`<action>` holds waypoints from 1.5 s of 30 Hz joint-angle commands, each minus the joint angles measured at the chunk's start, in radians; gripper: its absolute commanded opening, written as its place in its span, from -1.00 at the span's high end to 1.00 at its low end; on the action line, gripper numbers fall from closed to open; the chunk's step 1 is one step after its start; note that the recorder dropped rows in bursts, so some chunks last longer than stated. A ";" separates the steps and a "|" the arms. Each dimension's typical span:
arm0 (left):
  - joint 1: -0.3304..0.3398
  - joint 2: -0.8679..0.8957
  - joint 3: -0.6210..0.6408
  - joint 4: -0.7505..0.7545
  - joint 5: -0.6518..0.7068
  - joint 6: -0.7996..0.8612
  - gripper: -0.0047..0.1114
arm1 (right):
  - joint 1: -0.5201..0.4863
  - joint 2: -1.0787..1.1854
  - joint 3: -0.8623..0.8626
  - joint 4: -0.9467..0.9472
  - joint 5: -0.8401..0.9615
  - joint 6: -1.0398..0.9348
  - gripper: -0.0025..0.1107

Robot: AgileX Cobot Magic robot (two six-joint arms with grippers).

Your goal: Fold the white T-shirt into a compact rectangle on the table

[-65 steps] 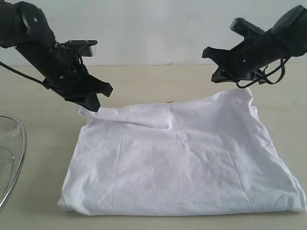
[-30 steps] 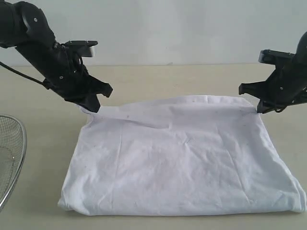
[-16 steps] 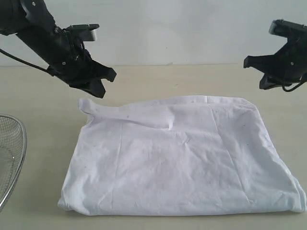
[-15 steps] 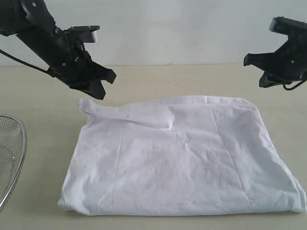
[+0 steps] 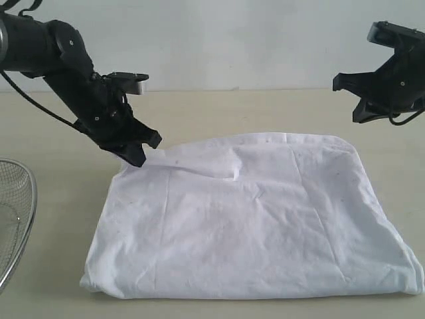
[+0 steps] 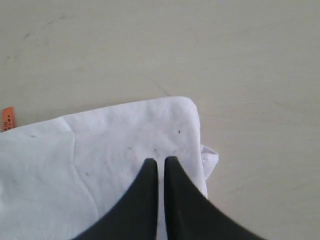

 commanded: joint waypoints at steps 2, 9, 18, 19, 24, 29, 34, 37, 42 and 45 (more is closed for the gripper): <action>0.009 0.043 -0.045 0.073 -0.042 -0.041 0.84 | -0.001 -0.009 0.002 0.019 0.037 -0.008 0.96; 0.036 0.075 -0.150 0.118 -0.040 -0.085 0.84 | -0.001 -0.009 0.002 0.079 0.083 -0.052 0.96; 0.065 0.075 -0.246 0.110 0.110 -0.113 0.84 | -0.001 -0.009 0.002 0.103 0.101 -0.094 0.96; 0.061 0.075 -0.246 0.066 0.140 -0.097 0.84 | -0.001 -0.009 0.002 0.124 0.101 -0.112 0.96; 0.029 0.075 -0.241 -0.115 0.191 0.031 0.84 | 0.011 0.000 0.002 0.262 0.101 -0.218 0.96; -0.003 0.075 -0.241 -0.121 0.172 0.024 0.84 | 0.069 0.072 0.002 0.275 0.075 -0.238 0.96; -0.010 0.075 -0.241 -0.116 0.172 0.011 0.84 | 0.130 0.147 0.002 0.317 0.013 -0.276 0.96; -0.010 0.075 -0.241 -0.112 0.172 0.009 0.84 | 0.133 0.179 -0.007 0.323 -0.025 -0.269 0.96; -0.010 0.075 -0.241 -0.093 0.172 -0.022 0.84 | 0.131 0.231 -0.022 0.325 -0.116 -0.245 0.96; -0.010 0.075 -0.241 -0.094 0.174 -0.025 0.84 | 0.129 0.263 -0.024 0.318 -0.129 -0.223 0.96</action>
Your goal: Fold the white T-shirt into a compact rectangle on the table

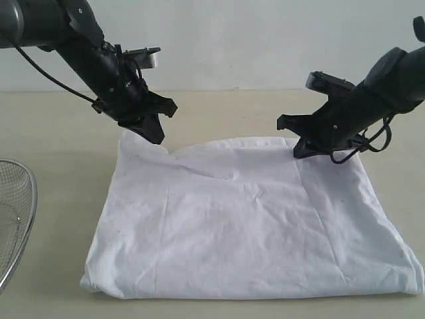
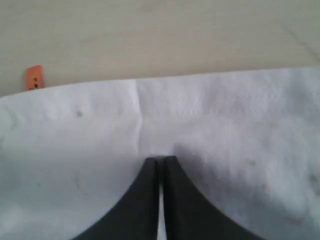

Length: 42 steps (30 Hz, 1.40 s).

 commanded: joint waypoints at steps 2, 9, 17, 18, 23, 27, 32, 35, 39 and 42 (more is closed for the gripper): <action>-0.007 -0.001 -0.003 0.010 0.010 -0.019 0.84 | -0.013 0.047 -0.008 -0.007 -0.027 0.029 0.96; -0.007 0.003 -0.003 0.071 0.003 -0.038 0.84 | -0.081 0.049 -0.008 -0.028 -0.021 0.081 0.96; -0.007 0.084 -0.003 0.114 0.000 -0.080 0.84 | -0.092 0.023 -0.008 -0.008 0.023 0.061 0.96; -0.007 0.093 -0.003 0.114 0.000 -0.080 0.84 | -0.092 0.014 -0.008 -0.006 0.025 0.056 0.96; -0.007 0.127 -0.003 0.190 -0.008 -0.098 0.84 | -0.092 -0.061 -0.008 0.071 0.070 -0.017 0.96; 0.011 0.123 -0.003 0.261 -0.002 -0.144 0.84 | -0.058 -0.075 -0.008 0.125 0.107 -0.077 0.96; 0.043 0.108 -0.003 0.258 0.013 -0.144 0.84 | 0.003 -0.043 -0.006 0.118 0.102 -0.085 0.96; 0.056 0.076 -0.003 0.211 0.041 -0.110 0.84 | -0.019 -0.058 -0.006 0.112 0.128 -0.089 0.96; 0.099 0.007 -0.003 0.065 0.072 -0.074 0.84 | -0.086 -0.108 -0.004 0.112 0.236 -0.089 0.96; 0.111 -0.019 -0.003 -0.005 0.148 -0.020 0.84 | -0.103 -0.143 0.028 0.112 0.295 -0.101 0.96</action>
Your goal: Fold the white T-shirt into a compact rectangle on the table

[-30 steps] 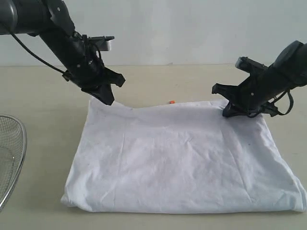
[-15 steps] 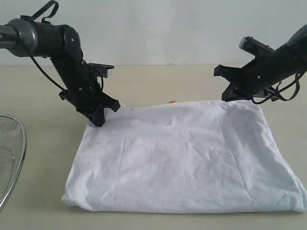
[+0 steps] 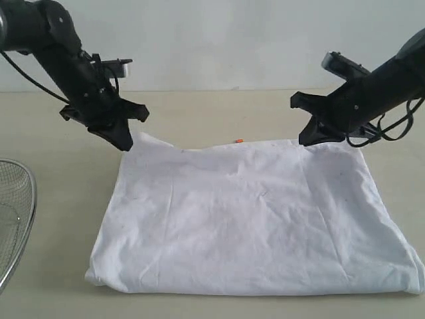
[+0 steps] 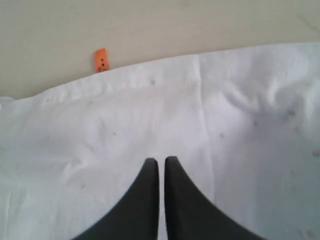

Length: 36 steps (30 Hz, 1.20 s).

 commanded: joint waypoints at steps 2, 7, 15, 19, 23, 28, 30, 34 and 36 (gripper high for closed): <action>0.018 -0.059 -0.001 -0.102 0.137 0.063 0.84 | -0.030 -0.083 0.074 -0.007 0.077 -0.028 0.96; 0.018 -0.119 0.084 -0.225 0.146 0.127 0.84 | -0.030 -0.186 0.199 -0.005 0.079 -0.070 0.96; 0.015 -0.256 0.348 -0.386 0.095 0.254 0.84 | -0.066 -0.351 0.340 -0.014 0.160 -0.081 0.96; 0.015 -0.279 0.436 -0.386 0.015 0.254 0.84 | -0.162 -0.359 0.347 -0.049 0.310 -0.070 0.85; 0.002 -0.279 0.486 -0.380 0.017 0.254 0.84 | -0.265 -0.359 0.347 -0.054 0.389 -0.032 0.29; -0.033 -0.279 0.518 -0.379 -0.011 0.267 0.84 | -0.288 -0.359 0.347 -0.129 0.435 0.013 -0.20; -0.044 -0.279 0.528 -0.379 -0.016 0.272 0.84 | -0.288 -0.357 0.347 -0.202 0.446 0.070 -0.19; -0.046 -0.279 0.542 -0.375 -0.024 0.275 0.84 | -0.288 -0.357 0.347 -0.285 0.459 0.137 -0.19; -0.046 -0.279 0.544 -0.375 -0.024 0.275 0.84 | -0.288 -0.357 0.350 -0.295 0.467 0.145 -0.19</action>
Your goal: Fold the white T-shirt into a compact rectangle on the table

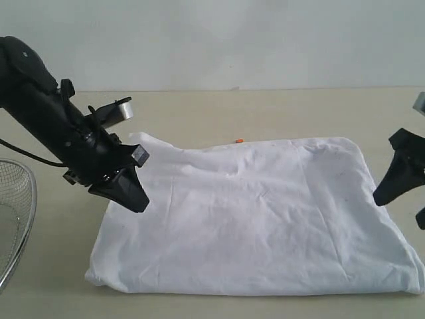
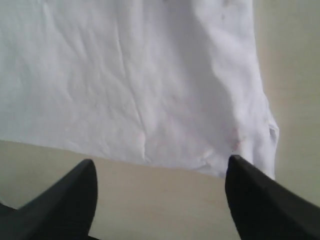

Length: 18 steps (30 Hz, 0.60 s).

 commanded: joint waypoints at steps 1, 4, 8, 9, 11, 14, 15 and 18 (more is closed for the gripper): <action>-0.006 -0.012 0.010 -0.002 -0.009 0.011 0.84 | -0.008 -0.011 0.009 -0.046 0.012 0.034 -0.19; -0.006 -0.012 0.010 0.000 -0.009 0.014 0.84 | -0.008 0.004 0.040 -0.057 -0.012 0.034 -0.19; -0.006 -0.012 0.010 0.002 -0.001 0.016 0.84 | -0.008 0.047 0.073 -0.081 -0.026 0.034 -0.19; -0.006 -0.012 0.012 0.002 -0.002 0.016 0.84 | -0.010 0.049 0.079 -0.091 -0.037 0.038 -0.19; -0.006 -0.012 0.012 0.004 -0.002 0.016 0.84 | -0.019 0.059 0.094 -0.095 -0.060 0.043 -0.19; -0.006 -0.012 0.012 0.007 -0.002 0.016 0.84 | -0.045 0.086 0.110 -0.107 -0.069 0.039 -0.19; -0.006 -0.012 0.012 0.007 0.001 0.016 0.84 | -0.064 0.097 0.110 -0.107 -0.069 0.040 -0.19; -0.006 -0.012 0.012 0.015 0.005 0.016 0.84 | -0.103 0.116 0.110 -0.077 -0.083 0.003 -0.19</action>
